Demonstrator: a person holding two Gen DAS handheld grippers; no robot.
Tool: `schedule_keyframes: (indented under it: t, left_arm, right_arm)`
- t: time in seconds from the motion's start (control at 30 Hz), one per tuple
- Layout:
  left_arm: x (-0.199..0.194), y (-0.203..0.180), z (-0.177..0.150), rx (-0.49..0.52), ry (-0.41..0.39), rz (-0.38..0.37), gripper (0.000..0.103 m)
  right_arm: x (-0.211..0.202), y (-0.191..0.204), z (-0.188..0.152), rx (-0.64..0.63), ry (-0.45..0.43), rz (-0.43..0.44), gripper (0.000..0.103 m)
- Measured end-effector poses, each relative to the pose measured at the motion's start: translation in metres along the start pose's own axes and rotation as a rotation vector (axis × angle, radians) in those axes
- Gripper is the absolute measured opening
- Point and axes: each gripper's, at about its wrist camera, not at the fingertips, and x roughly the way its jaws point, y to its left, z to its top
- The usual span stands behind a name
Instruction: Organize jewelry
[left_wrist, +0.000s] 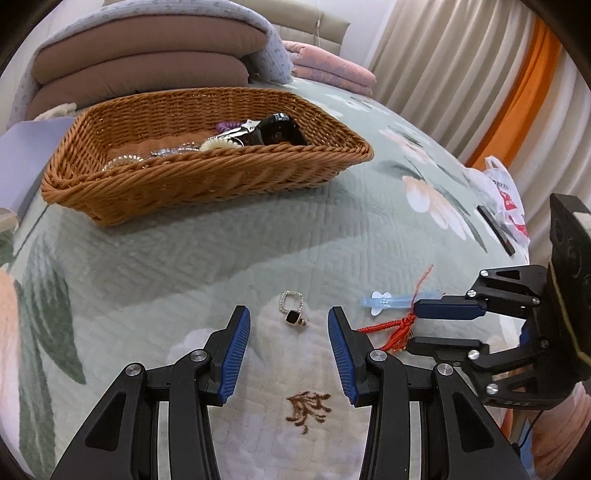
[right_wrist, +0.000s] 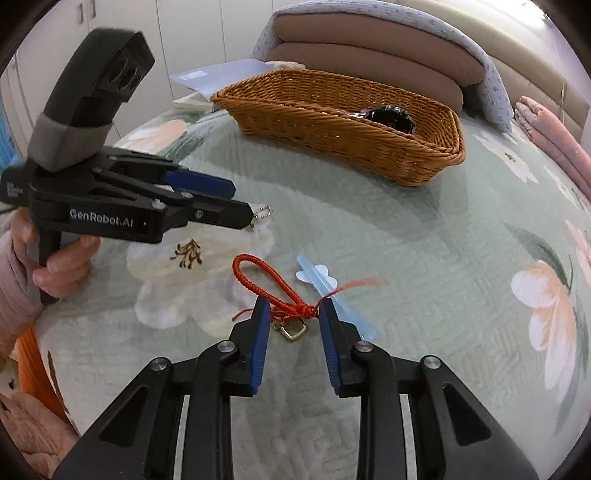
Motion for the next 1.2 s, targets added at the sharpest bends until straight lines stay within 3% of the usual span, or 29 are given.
schedule_keyframes:
  t: [0.17, 0.3, 0.4, 0.67, 0.87, 0.97, 1.13, 1.2]
  left_arm:
    - [0.002, 0.002, -0.001, -0.004, 0.003, -0.006, 0.045]
    - [0.005, -0.002, -0.002, 0.01, 0.009, 0.006, 0.045]
    - [0.005, -0.003, -0.003, 0.021, 0.008, 0.009, 0.045]
    - [0.007, -0.012, -0.009, 0.068, 0.004, 0.033, 0.045]
    - [0.016, -0.024, -0.005, 0.117, 0.014, 0.091, 0.045]
    - [0.025, -0.03, 0.0, 0.132, 0.024, 0.117, 0.045]
    - [0.033, -0.037, 0.002, 0.17, 0.031, 0.159, 0.045]
    - [0.034, -0.038, 0.002, 0.177, 0.03, 0.162, 0.044]
  right_arm:
    - [0.01, 0.001, 0.003, -0.014, 0.03, -0.018, 0.031]
    - [0.006, 0.005, 0.0, -0.01, 0.018, -0.03, 0.014]
    - [0.003, 0.003, -0.005, 0.013, 0.016, -0.047, 0.008]
    - [-0.017, -0.008, -0.025, 0.115, -0.03, -0.046, 0.007]
    - [-0.019, -0.004, -0.034, 0.147, -0.009, -0.059, 0.007]
    - [-0.019, -0.002, -0.035, 0.15, -0.008, -0.055, 0.009]
    - [-0.022, -0.002, -0.036, 0.145, -0.019, -0.043, 0.032]
    - [-0.02, 0.0, -0.034, 0.13, -0.016, -0.064, 0.032]
